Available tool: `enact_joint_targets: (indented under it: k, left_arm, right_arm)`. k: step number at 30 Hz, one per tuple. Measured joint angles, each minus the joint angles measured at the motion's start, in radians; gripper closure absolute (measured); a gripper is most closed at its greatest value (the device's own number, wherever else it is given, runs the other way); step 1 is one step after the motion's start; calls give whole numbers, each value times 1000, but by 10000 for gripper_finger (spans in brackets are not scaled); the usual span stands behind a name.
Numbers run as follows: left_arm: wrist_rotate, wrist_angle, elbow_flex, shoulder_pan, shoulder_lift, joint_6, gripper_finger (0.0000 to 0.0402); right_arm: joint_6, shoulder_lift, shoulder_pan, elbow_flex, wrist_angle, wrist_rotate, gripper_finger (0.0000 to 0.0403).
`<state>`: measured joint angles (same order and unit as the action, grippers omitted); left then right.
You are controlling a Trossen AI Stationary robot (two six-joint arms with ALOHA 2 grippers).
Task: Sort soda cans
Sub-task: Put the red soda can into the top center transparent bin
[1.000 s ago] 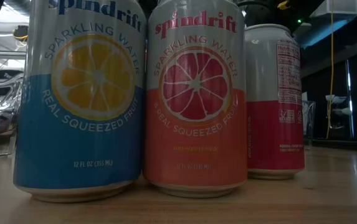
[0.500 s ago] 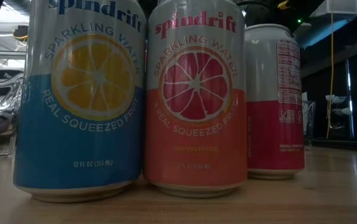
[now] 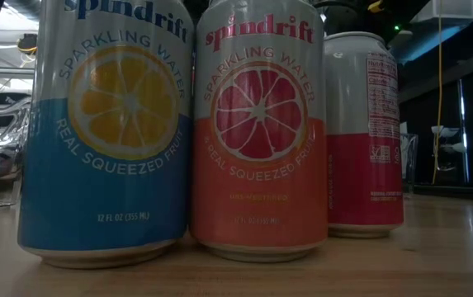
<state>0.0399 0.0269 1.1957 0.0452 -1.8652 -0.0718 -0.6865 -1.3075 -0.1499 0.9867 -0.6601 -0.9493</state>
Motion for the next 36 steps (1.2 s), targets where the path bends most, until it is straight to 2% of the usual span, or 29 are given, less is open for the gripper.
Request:
enact_joint_targets:
  k: [16, 24, 27, 33, 36]
  left_arm:
    - [9, -103, 0, -7, -32, 12, 13]
    - [6, -96, -1, -23, -63, 37, 15]
    - [6, -103, -1, -21, -63, 37, 34]
    - [8, -121, -1, -21, -63, 14, 109]
    - [18, -120, -1, -21, -63, 12, 109]
  right_arm:
    - [0, 0, 0, 0, 3, 0, 23]
    - [0, 1, 0, 0, 5, 0, 23]
    - [0, 1, 0, 0, 5, -1, 23]
    - [0, 1, 0, 0, 6, -25, 23]
    - [0, 1, 0, 0, 6, -46, 23]
